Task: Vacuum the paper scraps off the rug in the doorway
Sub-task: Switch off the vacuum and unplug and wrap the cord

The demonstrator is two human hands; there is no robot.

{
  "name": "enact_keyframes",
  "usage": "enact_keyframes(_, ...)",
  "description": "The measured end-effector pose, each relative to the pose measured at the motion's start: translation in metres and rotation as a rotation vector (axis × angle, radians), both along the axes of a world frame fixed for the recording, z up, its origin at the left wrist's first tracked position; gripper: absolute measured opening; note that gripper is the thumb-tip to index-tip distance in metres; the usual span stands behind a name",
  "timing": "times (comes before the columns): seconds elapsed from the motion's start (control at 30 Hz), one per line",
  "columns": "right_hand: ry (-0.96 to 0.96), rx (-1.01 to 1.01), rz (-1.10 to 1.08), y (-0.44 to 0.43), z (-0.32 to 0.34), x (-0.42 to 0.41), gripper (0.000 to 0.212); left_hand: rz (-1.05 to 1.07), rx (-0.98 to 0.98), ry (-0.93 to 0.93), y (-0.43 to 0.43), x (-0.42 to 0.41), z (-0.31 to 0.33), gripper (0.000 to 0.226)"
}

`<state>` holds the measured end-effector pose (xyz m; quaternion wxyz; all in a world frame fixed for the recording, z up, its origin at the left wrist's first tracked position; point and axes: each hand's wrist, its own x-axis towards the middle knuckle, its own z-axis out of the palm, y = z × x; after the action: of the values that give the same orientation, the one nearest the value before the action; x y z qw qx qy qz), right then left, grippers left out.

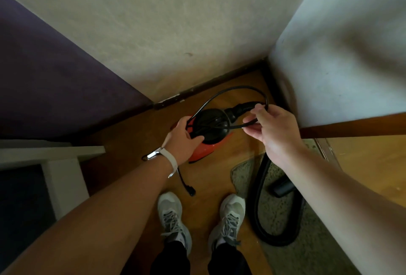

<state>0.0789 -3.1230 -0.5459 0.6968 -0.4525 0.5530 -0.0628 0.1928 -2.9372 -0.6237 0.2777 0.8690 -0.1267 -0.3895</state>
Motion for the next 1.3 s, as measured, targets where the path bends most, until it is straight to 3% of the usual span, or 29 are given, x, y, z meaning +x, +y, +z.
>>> enact_keyframes(0.07,-0.007,0.046,-0.035,0.001,-0.003,-0.003,0.019,0.055,0.012,0.008,-0.009,0.004,-0.007,0.014)
enact_keyframes(0.2,0.031,0.073,-0.079,-0.001,-0.009,-0.013,0.018,0.041,0.061,-0.122,-0.016,0.016,-0.011,0.037)
enact_keyframes(0.37,0.136,0.053,-0.087,-0.008,-0.022,-0.024,0.003,-0.197,0.098,-0.100,-0.015,0.036,0.009,0.031)
enact_keyframes(0.5,0.336,-0.394,0.316,-0.004,-0.030,-0.029,0.051,-0.301,0.040,-0.135,-0.019,0.049,0.026,0.033)
enact_keyframes(0.6,0.294,-0.630,0.651,0.005,-0.033,-0.024,0.074,-0.433,0.026,-0.169,-0.022,0.051,0.039,0.025)
enact_keyframes(0.73,0.211,-0.701,0.948,0.023,-0.040,-0.002,0.079,-0.488,-0.023,-0.104,-0.028,0.052,0.051,0.022)
enact_keyframes(0.9,0.246,-0.968,1.067,0.040,-0.045,0.026,0.073,-0.515,-0.102,-0.041,-0.031,0.054,0.063,0.026)
enact_keyframes(0.97,0.223,-0.859,1.034,0.043,-0.048,0.037,0.060,-0.456,-0.184,-0.014,-0.033,0.056,0.065,0.027)
enact_keyframes(1.07,0.106,-0.409,0.809,0.051,-0.046,0.055,0.022,-0.318,-0.309,-0.005,-0.039,0.058,0.067,0.028)
enact_keyframes(1.2,-0.084,0.010,0.419,0.062,-0.049,0.069,0.020,-0.210,-0.380,-0.004,-0.052,0.056,0.062,0.024)
enact_keyframes(1.3,-0.088,0.202,0.157,0.056,-0.046,0.070,0.021,-0.169,-0.395,0.097,-0.053,0.054,0.049,0.018)
